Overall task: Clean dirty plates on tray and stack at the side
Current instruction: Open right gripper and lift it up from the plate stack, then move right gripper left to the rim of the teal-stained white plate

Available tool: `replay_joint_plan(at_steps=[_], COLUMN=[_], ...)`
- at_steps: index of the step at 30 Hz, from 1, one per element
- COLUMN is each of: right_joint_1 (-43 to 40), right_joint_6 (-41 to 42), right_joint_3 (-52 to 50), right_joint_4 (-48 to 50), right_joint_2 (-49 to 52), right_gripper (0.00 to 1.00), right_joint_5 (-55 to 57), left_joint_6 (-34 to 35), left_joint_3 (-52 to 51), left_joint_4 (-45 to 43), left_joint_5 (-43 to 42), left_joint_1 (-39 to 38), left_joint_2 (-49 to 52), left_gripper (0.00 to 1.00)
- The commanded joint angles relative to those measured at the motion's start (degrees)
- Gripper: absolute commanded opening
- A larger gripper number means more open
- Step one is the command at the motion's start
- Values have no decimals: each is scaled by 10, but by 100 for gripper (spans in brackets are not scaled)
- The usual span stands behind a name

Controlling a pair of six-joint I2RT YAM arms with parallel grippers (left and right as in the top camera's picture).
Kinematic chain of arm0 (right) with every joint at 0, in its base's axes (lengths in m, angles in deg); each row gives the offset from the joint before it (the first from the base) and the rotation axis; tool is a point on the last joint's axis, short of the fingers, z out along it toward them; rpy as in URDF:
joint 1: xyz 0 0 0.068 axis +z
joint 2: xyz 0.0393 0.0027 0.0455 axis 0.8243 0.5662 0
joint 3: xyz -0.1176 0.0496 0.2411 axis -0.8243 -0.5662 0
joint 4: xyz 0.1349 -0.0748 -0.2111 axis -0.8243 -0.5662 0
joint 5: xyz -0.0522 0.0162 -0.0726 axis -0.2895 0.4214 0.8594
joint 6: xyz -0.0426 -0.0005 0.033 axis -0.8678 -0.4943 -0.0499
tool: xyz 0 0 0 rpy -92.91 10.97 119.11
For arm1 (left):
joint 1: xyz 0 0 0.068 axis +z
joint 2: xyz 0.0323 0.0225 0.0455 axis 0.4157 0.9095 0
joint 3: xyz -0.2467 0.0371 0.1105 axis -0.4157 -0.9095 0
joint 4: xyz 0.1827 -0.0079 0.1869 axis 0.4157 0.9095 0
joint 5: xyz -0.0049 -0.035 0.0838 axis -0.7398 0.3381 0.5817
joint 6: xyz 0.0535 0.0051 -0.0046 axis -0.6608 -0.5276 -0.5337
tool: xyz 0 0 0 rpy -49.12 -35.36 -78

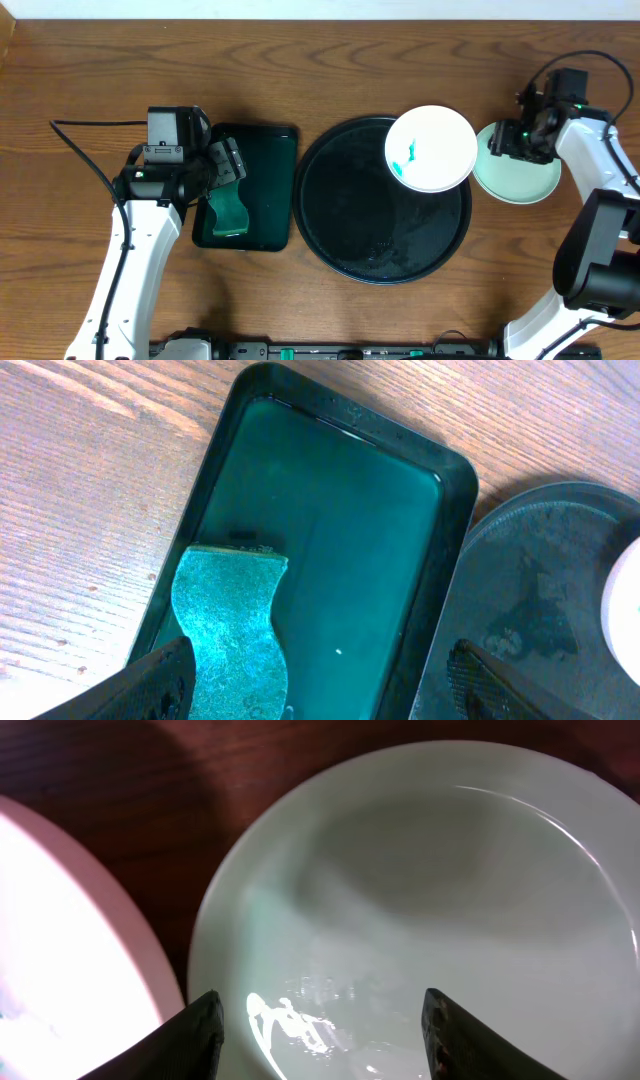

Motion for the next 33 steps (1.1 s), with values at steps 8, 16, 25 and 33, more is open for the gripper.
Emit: replay_joint_plan(at_steps=[8, 16, 25, 33], right_joint_1=[38, 68, 86, 87], right_joint_6=[-13, -33, -47, -47], right_joint_3=[7, 8, 7, 6], right_joint_4=[4, 7, 8, 31], right_joint_2=[-54, -64, -64, -63], right_gripper=[61, 62, 64, 68], right_joint_5=[24, 24, 37, 37], left_joint_6=[-2, -2, -2, -2], left_joint_3=[10, 10, 10, 10], left_joint_4=[0, 0, 0, 0], left_joint_5=[-1, -1, -1, -1], left_joint_1=[0, 0, 0, 0], left_joint_2=[-2, -2, -2, -2], left_gripper=[81, 81, 81, 81])
